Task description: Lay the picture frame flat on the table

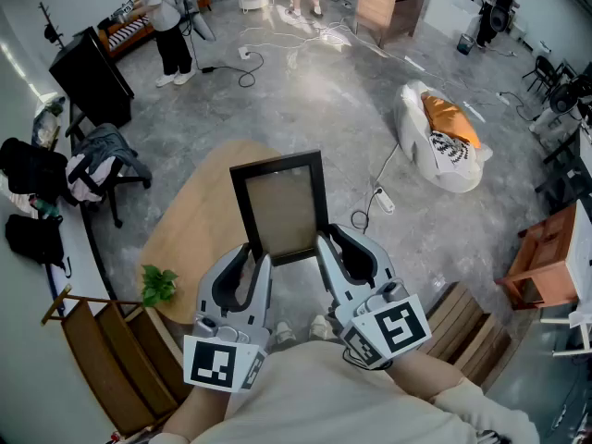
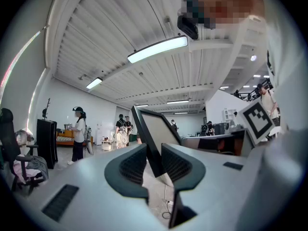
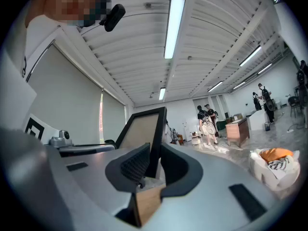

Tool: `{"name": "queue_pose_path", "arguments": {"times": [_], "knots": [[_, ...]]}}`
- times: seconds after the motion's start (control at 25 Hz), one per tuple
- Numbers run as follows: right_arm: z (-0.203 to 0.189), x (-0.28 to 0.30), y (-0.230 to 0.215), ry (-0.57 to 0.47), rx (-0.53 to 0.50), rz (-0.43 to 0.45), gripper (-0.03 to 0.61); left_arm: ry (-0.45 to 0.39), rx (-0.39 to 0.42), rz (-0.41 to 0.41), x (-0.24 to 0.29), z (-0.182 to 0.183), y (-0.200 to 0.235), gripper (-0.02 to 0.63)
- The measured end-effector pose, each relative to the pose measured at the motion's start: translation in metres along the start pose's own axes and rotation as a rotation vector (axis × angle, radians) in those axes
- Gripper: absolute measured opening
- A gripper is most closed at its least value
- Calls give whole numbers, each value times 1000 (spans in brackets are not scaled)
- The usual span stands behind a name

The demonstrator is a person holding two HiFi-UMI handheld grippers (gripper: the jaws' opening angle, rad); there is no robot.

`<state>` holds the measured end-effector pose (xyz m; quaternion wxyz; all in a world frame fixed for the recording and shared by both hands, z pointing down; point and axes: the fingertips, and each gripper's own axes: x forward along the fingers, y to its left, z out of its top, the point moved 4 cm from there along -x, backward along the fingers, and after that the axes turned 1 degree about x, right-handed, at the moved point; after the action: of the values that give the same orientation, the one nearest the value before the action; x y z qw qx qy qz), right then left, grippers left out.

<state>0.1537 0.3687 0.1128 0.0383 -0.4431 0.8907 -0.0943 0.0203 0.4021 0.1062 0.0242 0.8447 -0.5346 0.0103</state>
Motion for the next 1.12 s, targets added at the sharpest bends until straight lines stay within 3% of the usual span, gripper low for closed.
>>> {"name": "queue_pose_path", "arguments": {"times": [0.44, 1.12], "knots": [[-10, 3, -7, -8, 32, -10, 52, 8, -9, -11, 7, -9, 2, 94], [-17, -14, -62, -2, 43, 32, 52, 29, -1, 37, 43, -27, -40, 94]]}}
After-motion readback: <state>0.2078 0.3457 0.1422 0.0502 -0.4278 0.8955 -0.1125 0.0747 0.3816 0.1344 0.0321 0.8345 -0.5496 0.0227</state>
